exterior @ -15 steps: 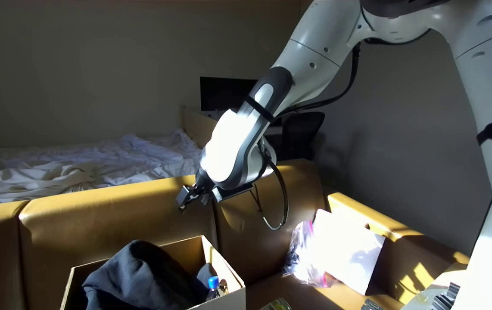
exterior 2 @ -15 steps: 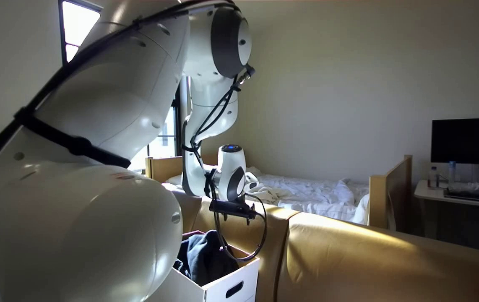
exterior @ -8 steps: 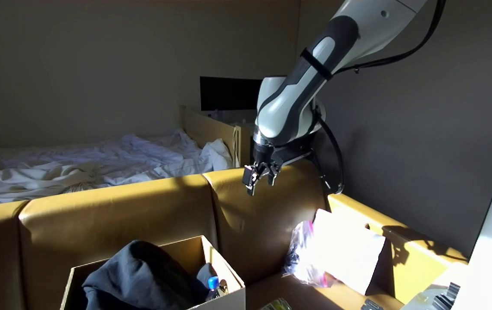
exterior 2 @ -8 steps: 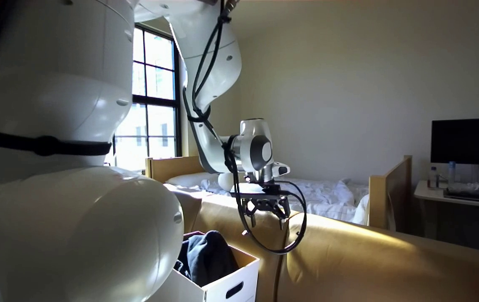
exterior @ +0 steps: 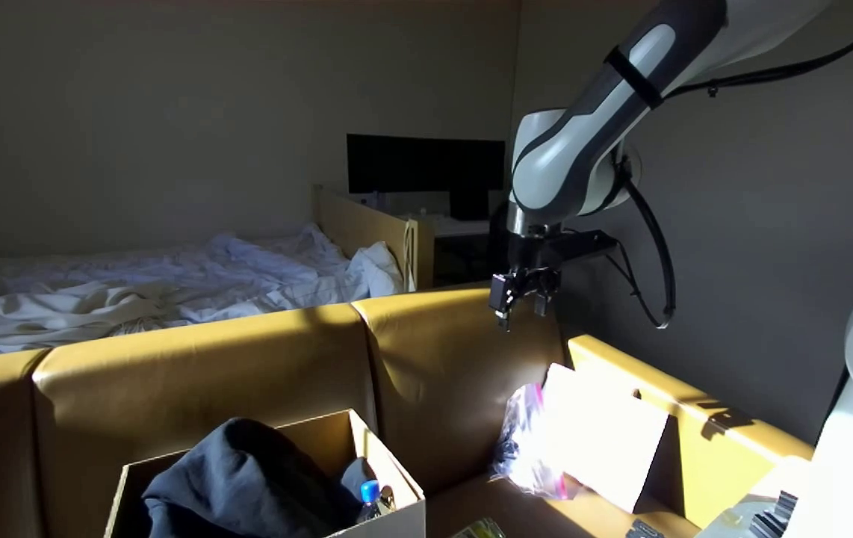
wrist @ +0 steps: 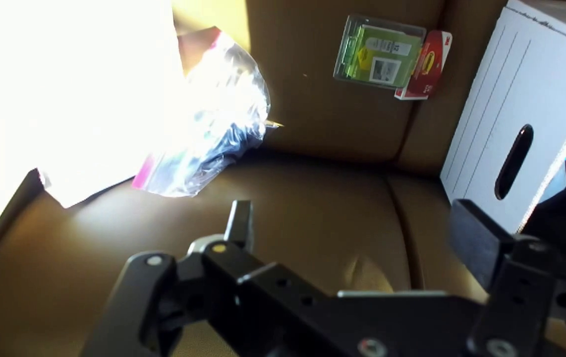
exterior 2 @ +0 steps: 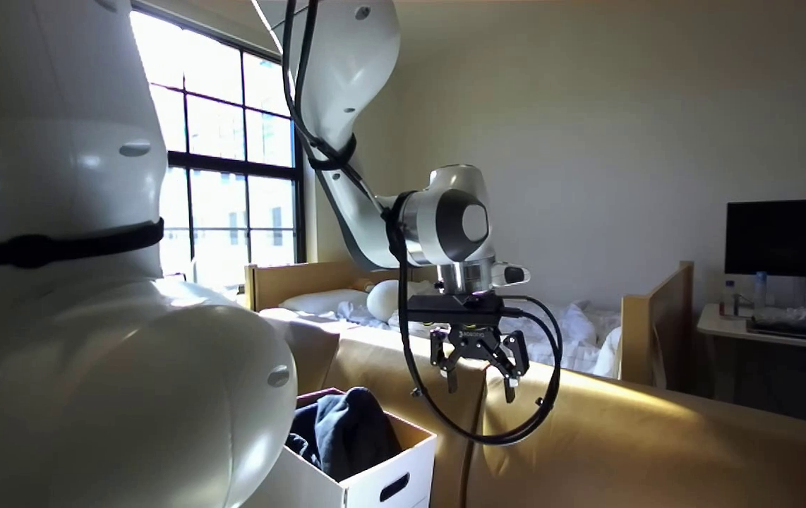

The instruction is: Pick up the bottle and put it in the box

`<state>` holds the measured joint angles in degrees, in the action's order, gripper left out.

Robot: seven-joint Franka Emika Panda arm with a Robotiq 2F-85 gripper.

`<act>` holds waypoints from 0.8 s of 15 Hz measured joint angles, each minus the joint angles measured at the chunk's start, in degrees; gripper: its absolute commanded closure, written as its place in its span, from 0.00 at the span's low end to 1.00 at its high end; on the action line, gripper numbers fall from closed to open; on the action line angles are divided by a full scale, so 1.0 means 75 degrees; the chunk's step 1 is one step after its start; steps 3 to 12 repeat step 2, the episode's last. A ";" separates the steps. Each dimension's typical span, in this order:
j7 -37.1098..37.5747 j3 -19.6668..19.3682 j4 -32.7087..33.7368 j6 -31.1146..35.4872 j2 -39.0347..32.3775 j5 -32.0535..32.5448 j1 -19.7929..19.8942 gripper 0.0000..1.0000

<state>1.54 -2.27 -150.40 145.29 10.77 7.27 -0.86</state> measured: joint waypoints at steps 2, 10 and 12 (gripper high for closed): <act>0.0000 0.0058 0.0054 0.0000 -0.0080 0.0000 -0.0018 0.00; 0.0000 0.0058 0.0054 0.0000 -0.0080 0.0000 -0.0018 0.00; 0.0000 0.0058 0.0054 0.0000 -0.0080 0.0000 -0.0018 0.00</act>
